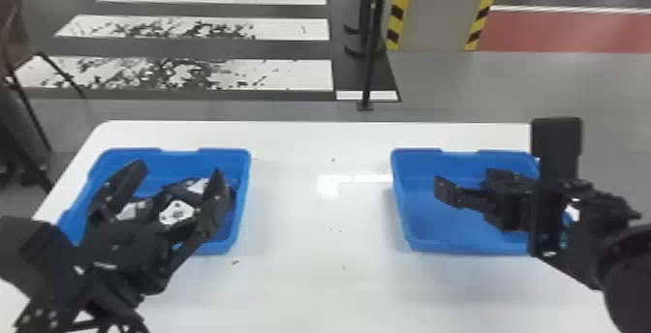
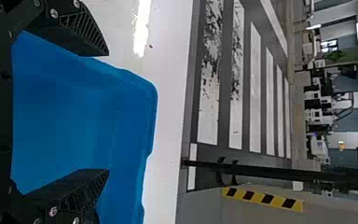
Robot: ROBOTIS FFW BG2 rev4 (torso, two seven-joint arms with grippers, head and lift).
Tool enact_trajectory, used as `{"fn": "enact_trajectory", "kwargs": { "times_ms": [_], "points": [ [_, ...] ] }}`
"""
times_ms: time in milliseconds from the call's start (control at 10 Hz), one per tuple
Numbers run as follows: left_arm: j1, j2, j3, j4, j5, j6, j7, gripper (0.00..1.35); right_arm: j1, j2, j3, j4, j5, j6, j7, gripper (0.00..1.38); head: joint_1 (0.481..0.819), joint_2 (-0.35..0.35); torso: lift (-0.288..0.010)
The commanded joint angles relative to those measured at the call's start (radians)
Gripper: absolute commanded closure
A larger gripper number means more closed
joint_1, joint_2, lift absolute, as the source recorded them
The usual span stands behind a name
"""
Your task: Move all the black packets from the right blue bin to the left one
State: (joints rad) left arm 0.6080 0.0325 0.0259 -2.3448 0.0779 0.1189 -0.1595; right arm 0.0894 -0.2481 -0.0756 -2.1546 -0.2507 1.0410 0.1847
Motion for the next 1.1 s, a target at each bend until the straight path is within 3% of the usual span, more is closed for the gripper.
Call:
{"fn": "enact_trajectory", "kwargs": {
  "times_ms": [0, 200, 400, 800, 1000],
  "points": [
    [0.006, 0.004, -0.008, -0.010, 0.000, -0.021, 0.000, 0.11, -0.045, -0.003, -0.004, 0.035, 0.027, 0.078, -0.014, 0.15, 0.695, -0.048, -0.140],
    [0.006, 0.004, -0.010, -0.015, 0.000, -0.036, 0.000, 0.12, -0.092, -0.005, -0.028, 0.097, 0.063, 0.157, -0.030, 0.14, 0.695, -0.078, -0.140],
    [0.003, 0.007, -0.016, -0.013, 0.000, -0.040, 0.000, 0.14, -0.156, -0.023, -0.032, 0.195, 0.081, 0.225, -0.039, 0.15, 0.695, -0.124, -0.140],
    [-0.002, 0.014, -0.028, -0.013, 0.002, -0.055, 0.000, 0.15, -0.274, -0.045, -0.054, 0.421, 0.103, 0.211, -0.071, 0.14, 0.695, -0.201, -0.140],
    [0.003, 0.009, -0.016, -0.013, 0.008, -0.080, 0.000, 0.15, -0.308, -0.048, -0.052, 0.499, 0.109, 0.132, -0.071, 0.15, 0.695, -0.219, -0.140]
  ]
}}
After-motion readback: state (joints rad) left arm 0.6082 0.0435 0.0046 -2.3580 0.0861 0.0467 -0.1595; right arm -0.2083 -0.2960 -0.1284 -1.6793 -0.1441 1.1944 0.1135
